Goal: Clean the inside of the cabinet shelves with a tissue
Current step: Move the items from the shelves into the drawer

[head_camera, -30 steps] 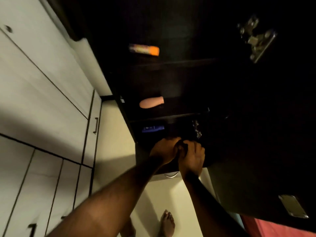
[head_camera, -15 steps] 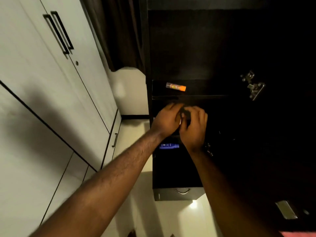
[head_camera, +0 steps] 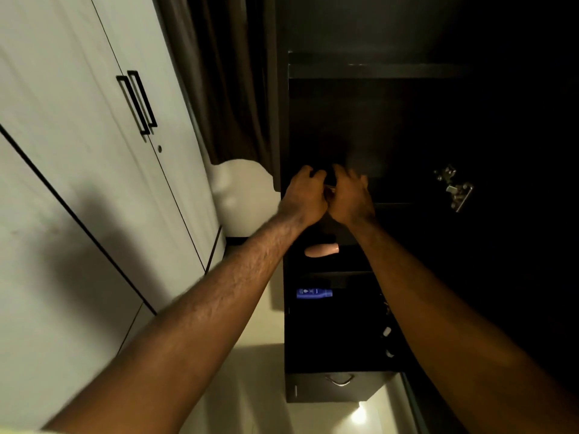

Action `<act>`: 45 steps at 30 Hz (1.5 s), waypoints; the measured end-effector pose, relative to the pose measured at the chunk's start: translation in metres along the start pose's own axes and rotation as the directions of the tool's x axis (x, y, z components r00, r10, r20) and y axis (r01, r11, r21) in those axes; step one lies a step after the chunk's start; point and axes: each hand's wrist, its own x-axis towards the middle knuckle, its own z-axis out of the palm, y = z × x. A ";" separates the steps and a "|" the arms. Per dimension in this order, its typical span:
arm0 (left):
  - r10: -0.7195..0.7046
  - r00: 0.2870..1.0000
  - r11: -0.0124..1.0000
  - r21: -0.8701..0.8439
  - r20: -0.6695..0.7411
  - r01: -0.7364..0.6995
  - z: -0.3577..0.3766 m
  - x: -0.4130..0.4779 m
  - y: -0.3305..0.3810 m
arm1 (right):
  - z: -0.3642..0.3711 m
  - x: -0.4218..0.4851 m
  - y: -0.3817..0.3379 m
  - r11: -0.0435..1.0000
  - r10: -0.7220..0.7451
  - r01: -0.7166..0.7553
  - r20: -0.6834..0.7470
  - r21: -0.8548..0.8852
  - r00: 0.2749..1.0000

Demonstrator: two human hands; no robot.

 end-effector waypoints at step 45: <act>0.122 0.978 0.925 -0.378 0.171 -0.049 0.157 -0.145 0.031 | 0.102 -0.224 0.126 0.866 0.410 -0.299 -0.227 0.400 0.883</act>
